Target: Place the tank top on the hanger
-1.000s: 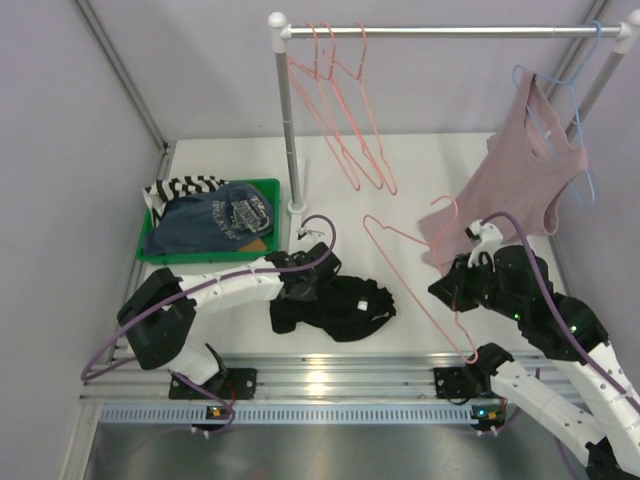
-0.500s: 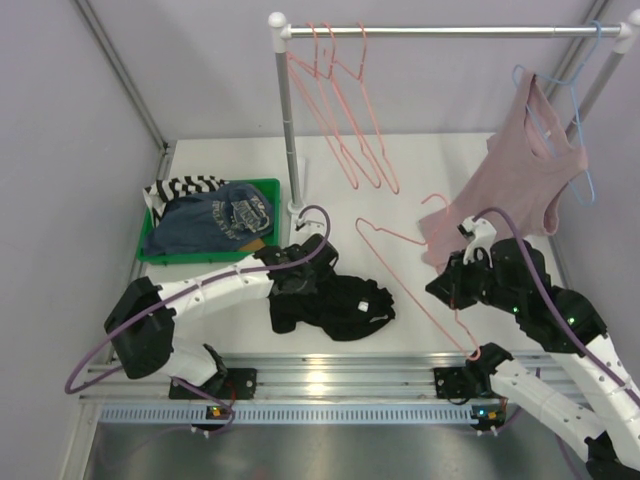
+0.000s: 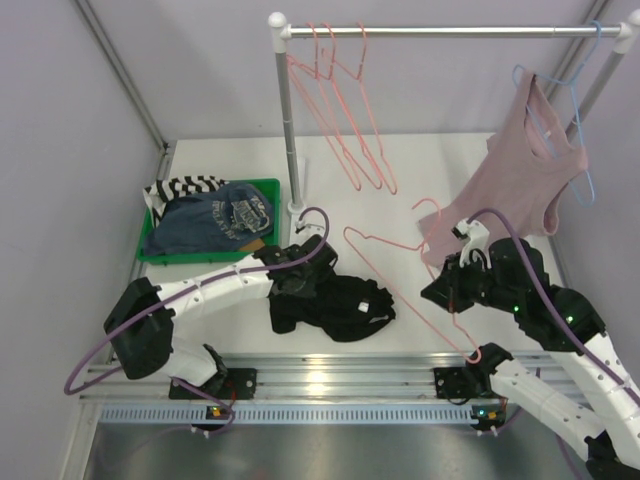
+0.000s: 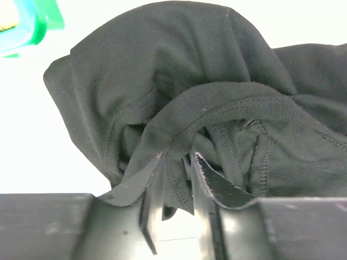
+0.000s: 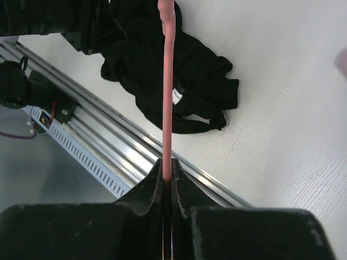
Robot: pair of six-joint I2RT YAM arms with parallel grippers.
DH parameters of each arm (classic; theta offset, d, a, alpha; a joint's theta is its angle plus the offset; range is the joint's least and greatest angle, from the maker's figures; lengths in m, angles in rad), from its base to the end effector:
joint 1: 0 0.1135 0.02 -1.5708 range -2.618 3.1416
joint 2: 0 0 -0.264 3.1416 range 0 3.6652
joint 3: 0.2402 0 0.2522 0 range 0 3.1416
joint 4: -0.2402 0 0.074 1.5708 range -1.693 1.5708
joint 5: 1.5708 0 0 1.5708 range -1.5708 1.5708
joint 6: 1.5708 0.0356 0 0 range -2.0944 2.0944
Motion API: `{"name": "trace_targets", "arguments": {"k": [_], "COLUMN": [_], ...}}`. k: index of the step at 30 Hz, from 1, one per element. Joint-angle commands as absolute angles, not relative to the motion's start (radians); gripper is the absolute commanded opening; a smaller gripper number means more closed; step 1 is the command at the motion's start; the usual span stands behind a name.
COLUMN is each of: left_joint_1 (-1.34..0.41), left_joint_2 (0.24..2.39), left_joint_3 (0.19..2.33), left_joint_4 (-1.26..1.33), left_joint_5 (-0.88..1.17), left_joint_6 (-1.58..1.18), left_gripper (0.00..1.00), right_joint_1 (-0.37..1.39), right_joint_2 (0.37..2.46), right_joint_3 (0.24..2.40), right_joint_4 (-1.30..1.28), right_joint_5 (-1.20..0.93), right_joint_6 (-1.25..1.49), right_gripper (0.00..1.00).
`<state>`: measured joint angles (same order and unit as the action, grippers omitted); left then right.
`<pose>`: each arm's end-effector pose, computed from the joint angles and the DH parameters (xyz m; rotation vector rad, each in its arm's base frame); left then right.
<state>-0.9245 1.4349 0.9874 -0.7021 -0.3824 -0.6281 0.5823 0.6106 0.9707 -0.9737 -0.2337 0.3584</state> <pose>0.1761 -0.2114 0.2255 0.2752 2.5661 -0.0301 0.0795 0.0622 0.3448 -0.3913 2.2421 0.7719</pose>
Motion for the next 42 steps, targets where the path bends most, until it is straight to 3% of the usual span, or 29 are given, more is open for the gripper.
{"name": "trace_targets", "arguments": {"k": [1, 19, 36, 39, 42], "left_joint_1": [-0.927, -0.927, -0.928, -0.928, -0.928], "left_joint_2": [1.411, 1.482, 1.511, 1.517, 1.516], "left_joint_3": [1.012, 0.94, 0.916, 0.916, 0.919], "left_joint_4": [-0.724, -0.646, -0.583, -0.586, -0.598], "left_joint_5": [-0.377, -0.434, -0.405, -0.428, -0.454], "left_joint_6": [-0.64, -0.663, -0.635, -0.638, -0.64], "left_gripper": [0.3, 0.29, 0.38, 0.34, 0.25], "right_joint_1": [0.594, 0.603, 0.603, 0.603, 0.604], "right_joint_2": [0.614, 0.612, 0.606, 0.607, 0.607], "right_joint_3": [0.983, 0.937, 0.908, 0.904, 0.905], "right_joint_4": [-0.963, -0.945, -0.933, -0.93, -0.93], "right_joint_5": [-0.264, -0.264, -0.253, -0.252, -0.253], "right_joint_6": [0.344, 0.353, 0.357, 0.357, 0.357], "right_gripper": [0.0, 0.0, 0.0, 0.0, 0.0]}}
